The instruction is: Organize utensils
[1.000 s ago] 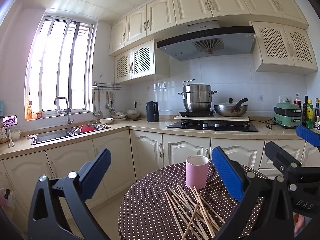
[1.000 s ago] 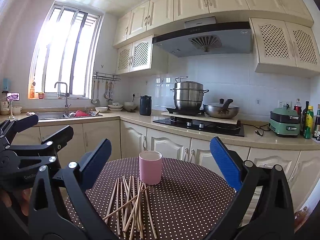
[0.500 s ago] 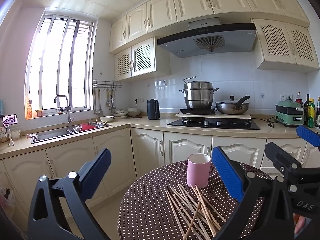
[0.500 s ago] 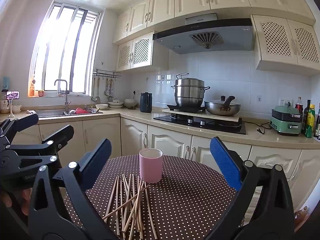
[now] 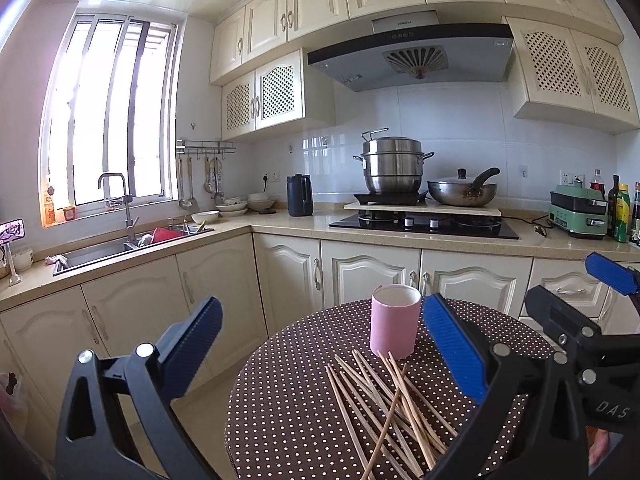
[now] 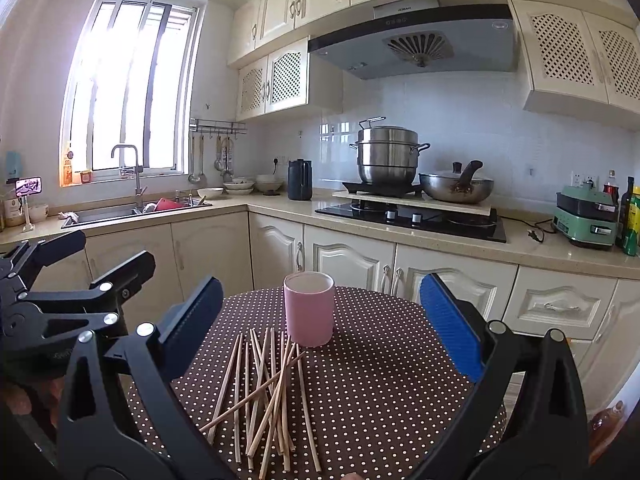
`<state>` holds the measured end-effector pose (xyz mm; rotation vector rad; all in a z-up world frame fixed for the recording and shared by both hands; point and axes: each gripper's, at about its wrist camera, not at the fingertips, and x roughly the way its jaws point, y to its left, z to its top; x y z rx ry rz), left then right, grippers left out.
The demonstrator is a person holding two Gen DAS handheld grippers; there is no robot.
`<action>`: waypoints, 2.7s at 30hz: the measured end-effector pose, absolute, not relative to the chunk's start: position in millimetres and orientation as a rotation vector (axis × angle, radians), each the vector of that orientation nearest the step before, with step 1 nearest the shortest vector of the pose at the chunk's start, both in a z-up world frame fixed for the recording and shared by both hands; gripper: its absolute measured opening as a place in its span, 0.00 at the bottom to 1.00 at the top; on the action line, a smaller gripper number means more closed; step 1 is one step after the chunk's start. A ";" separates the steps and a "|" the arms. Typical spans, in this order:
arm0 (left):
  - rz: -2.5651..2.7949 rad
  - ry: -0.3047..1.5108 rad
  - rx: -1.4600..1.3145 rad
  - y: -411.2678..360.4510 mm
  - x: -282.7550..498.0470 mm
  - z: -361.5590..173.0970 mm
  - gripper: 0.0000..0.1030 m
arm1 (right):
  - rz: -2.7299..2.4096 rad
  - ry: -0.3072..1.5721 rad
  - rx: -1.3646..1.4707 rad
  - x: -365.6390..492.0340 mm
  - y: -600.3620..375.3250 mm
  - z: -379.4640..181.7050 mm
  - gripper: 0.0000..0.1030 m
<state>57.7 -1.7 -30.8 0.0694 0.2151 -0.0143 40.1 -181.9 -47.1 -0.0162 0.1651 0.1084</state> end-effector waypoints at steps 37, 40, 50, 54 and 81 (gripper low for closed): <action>-0.256 0.898 0.258 -42.1 199.5 -192.8 0.52 | 0.101 0.670 -0.039 155.1 -211.9 -170.4 0.94; -0.264 0.903 0.273 -47.6 202.2 -194.1 0.47 | 0.106 0.683 -0.039 159.0 -212.1 -174.2 0.94; -0.343 0.938 0.209 -46.7 206.9 -197.8 0.12 | 0.142 0.714 -0.031 166.0 -209.7 -178.4 0.94; -0.363 0.948 0.176 -43.4 208.7 -199.3 0.08 | 0.153 0.725 -0.037 168.2 -207.0 -177.6 0.94; -0.238 0.921 -0.047 51.3 196.2 -188.7 0.06 | 0.312 1.007 -0.133 246.1 -175.3 -180.9 0.79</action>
